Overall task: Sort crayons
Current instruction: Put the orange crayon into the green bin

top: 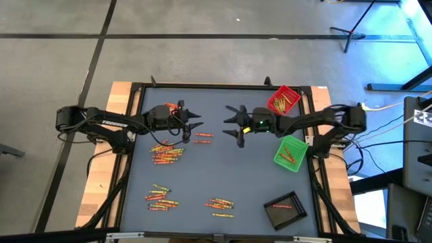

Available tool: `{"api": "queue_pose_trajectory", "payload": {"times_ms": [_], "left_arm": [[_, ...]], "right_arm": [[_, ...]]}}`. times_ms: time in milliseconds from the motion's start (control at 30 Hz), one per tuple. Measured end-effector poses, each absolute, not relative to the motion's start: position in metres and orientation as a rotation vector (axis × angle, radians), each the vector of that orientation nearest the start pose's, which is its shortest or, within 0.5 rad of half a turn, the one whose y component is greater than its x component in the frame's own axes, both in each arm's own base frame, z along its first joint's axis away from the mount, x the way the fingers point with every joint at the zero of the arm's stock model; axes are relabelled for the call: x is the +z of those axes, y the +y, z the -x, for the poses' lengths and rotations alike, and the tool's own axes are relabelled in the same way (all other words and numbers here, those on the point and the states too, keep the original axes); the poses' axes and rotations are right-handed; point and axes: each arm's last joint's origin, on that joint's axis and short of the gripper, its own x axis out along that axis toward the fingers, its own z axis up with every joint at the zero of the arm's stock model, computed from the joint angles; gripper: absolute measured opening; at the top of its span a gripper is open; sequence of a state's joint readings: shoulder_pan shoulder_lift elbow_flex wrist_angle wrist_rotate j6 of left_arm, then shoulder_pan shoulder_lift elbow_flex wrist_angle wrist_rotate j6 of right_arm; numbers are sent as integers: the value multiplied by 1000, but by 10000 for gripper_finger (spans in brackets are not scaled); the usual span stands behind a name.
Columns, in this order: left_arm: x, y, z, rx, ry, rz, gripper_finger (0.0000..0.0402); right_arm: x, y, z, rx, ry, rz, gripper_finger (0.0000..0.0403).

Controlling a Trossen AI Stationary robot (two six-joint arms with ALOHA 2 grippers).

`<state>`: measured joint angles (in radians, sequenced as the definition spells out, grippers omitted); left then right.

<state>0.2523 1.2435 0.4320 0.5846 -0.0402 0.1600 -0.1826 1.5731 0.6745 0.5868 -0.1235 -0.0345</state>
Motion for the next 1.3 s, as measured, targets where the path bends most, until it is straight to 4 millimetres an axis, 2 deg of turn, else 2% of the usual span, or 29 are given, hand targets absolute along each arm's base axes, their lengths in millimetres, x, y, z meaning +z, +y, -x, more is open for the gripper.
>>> {"api": "queue_pose_trajectory", "payload": {"times_ms": [200,467,1100,1200,1300], "left_arm": [[195,61,-234,273,249,-134,127],[195,61,-234,273,250,-134,127],[195,62,-234,275,249,-134,127],[195,61,-234,275,249,-135,127],[195,62,-234,275,249,-135,127]], "right_arm": [[162,-51,-337,-27,368,-20,216],[135,-56,-364,-22,441,-32,216],[92,-62,-392,-56,529,0,215],[87,-62,-391,-56,547,-2,201],[85,-62,-391,-50,566,10,170]]}}
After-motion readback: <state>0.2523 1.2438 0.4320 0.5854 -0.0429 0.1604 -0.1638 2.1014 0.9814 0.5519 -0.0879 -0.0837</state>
